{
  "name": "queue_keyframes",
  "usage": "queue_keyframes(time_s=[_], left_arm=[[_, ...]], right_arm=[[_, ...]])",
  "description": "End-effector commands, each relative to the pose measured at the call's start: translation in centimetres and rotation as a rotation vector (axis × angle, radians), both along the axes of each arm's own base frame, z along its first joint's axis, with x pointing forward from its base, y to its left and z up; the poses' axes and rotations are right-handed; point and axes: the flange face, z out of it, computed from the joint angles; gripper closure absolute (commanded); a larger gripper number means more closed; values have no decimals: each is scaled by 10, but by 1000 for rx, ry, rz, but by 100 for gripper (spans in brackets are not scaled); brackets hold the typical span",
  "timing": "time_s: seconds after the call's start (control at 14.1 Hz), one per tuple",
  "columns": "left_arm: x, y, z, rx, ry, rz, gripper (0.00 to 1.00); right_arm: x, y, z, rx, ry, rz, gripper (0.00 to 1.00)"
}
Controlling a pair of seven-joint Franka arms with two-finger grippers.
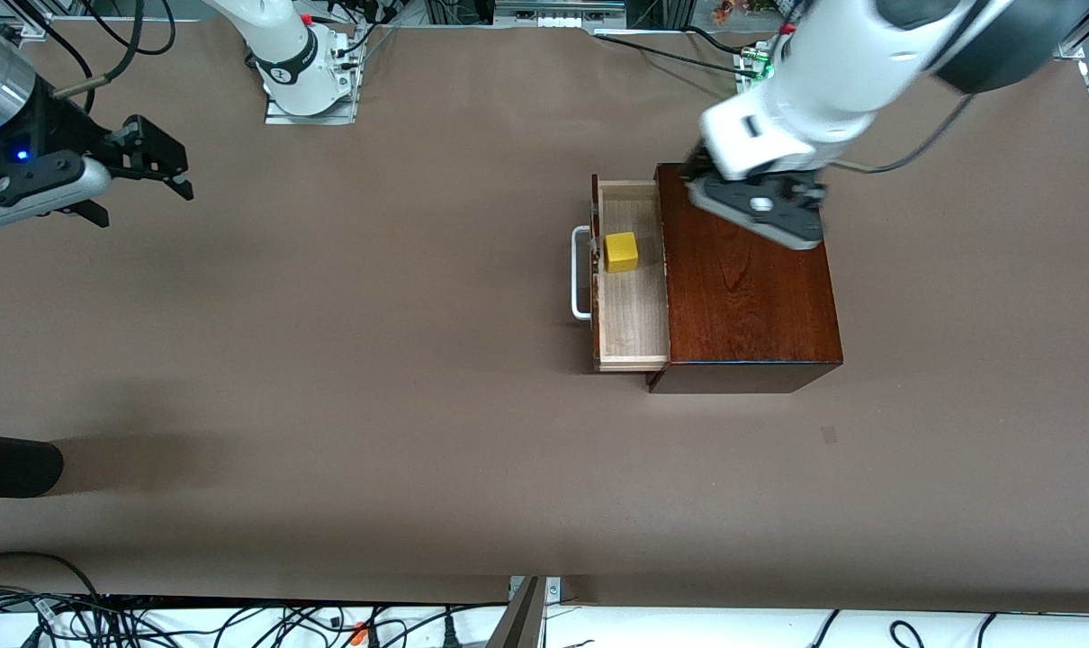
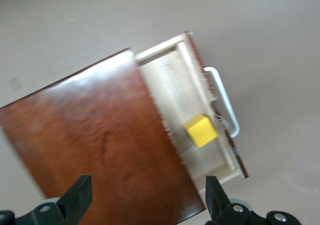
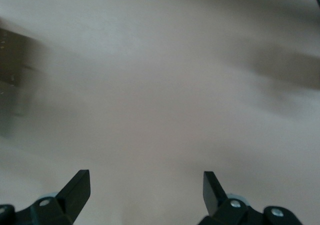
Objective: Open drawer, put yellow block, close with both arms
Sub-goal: 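Move the left gripper down to the drawer front beside the handle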
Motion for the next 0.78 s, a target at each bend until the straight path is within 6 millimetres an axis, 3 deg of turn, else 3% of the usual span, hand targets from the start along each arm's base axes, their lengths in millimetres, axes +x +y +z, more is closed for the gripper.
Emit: queue_keyframes(time_s=[0.0, 0.07, 0.21, 0.35, 0.57, 0.71], left_arm=[[-4, -58, -11, -50, -37, -101, 0], [-11, -79, -19, -63, -42, -123, 0], [-20, -128, -68, -75, -8, -195, 0], [-14, -146, -79, -116, -42, -261, 0], [-34, -188, -111, -104, -87, -568, 0], [-31, -194, -136, -79, -103, -733, 0]], right_arm=[[-5, -37, -28, 33, 29, -128, 0], [-3, -48, -35, 35, 38, -153, 0], [-2, -56, -33, 26, 39, -163, 0], [-1, -57, -33, 19, 36, -162, 0], [1, -58, -30, -14, 20, -155, 0], [1, -52, -25, -17, 6, -147, 0]])
